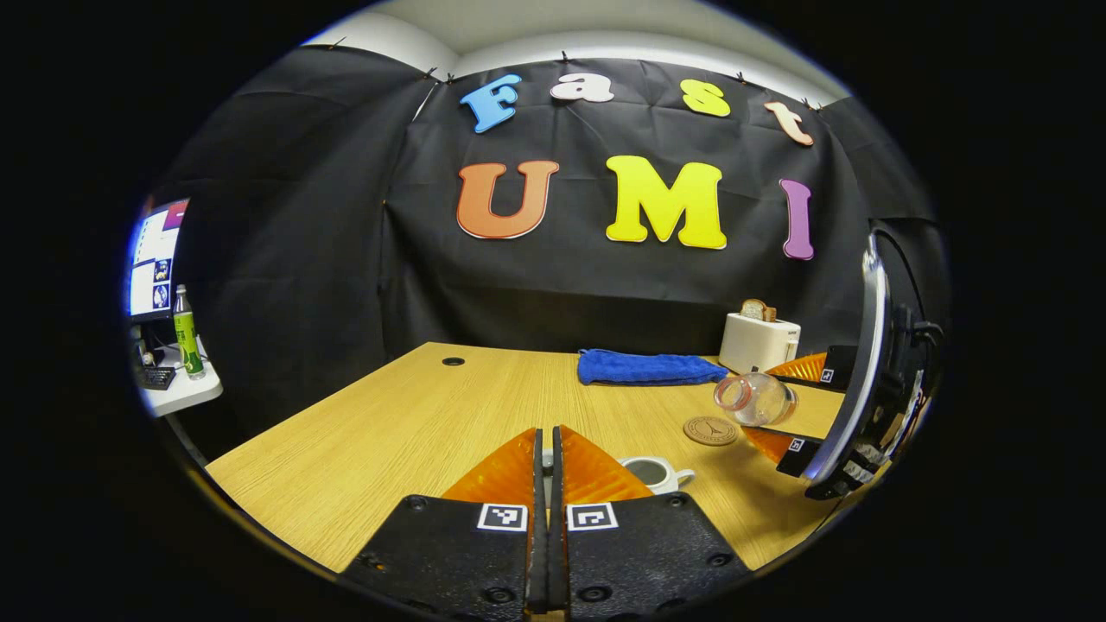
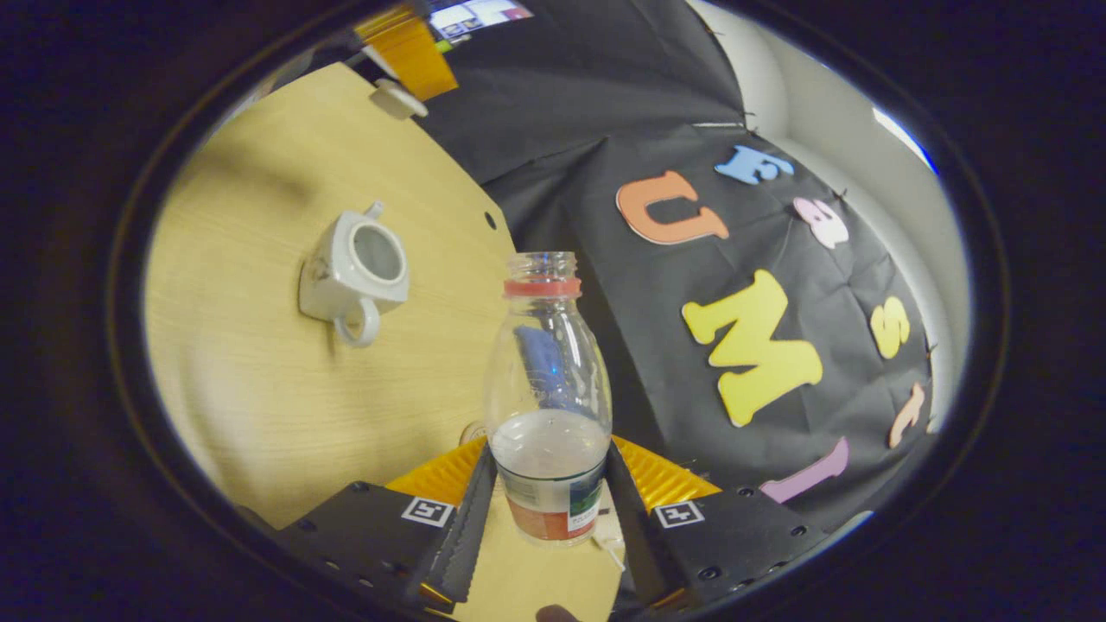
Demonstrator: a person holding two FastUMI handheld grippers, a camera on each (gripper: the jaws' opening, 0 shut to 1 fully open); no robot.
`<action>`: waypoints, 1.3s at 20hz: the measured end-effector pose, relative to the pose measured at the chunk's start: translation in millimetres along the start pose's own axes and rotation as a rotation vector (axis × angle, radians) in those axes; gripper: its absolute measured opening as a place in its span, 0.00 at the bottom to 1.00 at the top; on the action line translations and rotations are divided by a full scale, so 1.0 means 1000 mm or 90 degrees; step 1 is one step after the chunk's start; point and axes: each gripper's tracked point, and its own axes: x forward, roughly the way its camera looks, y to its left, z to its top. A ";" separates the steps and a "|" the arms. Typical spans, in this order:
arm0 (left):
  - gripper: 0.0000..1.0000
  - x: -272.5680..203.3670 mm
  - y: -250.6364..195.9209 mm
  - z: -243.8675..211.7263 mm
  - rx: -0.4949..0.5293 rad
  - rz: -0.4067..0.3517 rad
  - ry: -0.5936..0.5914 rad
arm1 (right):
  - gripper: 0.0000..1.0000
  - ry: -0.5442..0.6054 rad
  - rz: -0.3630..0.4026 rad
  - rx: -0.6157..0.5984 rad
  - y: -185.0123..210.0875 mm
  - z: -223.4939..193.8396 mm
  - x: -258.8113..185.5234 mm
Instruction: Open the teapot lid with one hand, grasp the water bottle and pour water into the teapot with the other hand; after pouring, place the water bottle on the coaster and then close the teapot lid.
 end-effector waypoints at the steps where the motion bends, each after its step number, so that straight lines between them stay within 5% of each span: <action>1: 0.03 -0.001 0.002 -0.001 -0.001 0.001 0.000 | 0.70 -0.002 -0.005 -0.027 0.001 0.001 0.002; 17: 0.03 -0.006 0.015 -0.008 -0.001 0.005 0.004 | 0.69 -0.037 -0.029 -0.229 0.008 0.029 0.015; 26: 0.03 -0.006 0.017 -0.009 0.000 0.005 0.006 | 0.70 -0.053 -0.083 -0.328 -0.004 0.042 0.025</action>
